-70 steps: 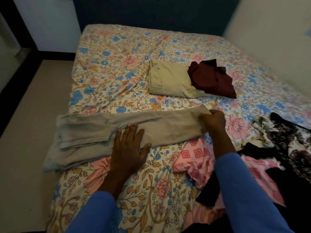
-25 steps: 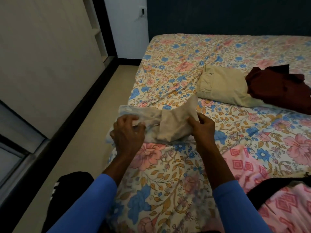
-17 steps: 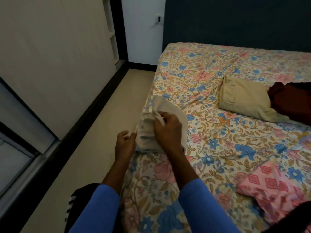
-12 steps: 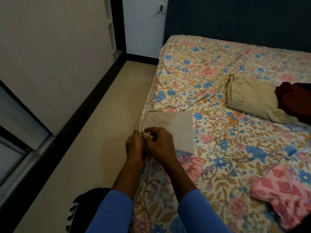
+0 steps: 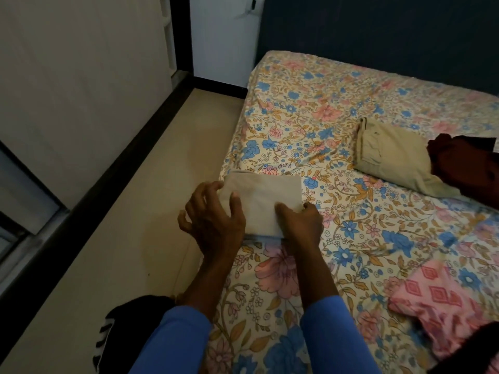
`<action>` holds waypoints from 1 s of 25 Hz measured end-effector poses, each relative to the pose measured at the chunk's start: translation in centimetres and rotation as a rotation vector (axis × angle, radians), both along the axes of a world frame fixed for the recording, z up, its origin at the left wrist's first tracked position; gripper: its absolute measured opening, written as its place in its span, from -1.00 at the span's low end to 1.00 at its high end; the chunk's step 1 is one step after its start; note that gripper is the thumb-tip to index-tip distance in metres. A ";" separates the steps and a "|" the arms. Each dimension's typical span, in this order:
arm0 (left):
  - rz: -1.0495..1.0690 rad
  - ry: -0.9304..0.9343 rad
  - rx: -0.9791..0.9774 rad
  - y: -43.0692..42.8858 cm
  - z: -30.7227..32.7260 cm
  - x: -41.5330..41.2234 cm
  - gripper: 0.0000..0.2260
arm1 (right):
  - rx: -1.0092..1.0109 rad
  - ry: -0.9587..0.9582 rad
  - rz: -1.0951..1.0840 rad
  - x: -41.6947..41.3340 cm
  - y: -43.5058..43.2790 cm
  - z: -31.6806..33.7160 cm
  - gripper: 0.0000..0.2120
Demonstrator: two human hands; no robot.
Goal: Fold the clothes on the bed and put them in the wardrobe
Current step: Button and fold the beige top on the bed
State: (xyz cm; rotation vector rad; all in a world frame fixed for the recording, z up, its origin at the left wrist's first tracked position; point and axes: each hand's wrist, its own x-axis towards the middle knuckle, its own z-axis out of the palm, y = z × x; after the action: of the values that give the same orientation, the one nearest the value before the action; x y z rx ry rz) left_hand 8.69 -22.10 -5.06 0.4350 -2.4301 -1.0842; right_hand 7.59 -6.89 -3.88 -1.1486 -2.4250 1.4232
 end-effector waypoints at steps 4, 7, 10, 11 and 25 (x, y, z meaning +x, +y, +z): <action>-0.350 -0.082 0.143 2.0 2.2 0.0 -0.56 | -0.429 0.116 0.189 -0.7 1.1 4.0 -0.80; -0.465 -0.241 0.505 4.2 7.5 -0.1 -0.48 | -0.224 0.305 0.371 0.3 2.1 8.9 -0.77; -0.582 -0.312 1.178 6.8 13.4 0.1 -0.40 | 0.218 0.468 0.469 1.5 4.5 15.0 -0.70; -0.624 -0.316 1.303 7.5 14.5 0.1 -0.36 | 0.379 0.498 0.493 1.8 5.3 16.9 -0.68; -0.413 -0.514 0.598 12.0 2.6 5.7 -0.49 | 0.622 0.289 0.867 15.0 10.8 3.2 -0.67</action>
State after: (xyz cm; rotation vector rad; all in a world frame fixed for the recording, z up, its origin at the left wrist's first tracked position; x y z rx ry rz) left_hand 14.36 -10.14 -2.50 0.4427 -2.6551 -2.1241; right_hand 22.63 3.96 -0.66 0.2599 -2.8996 0.7083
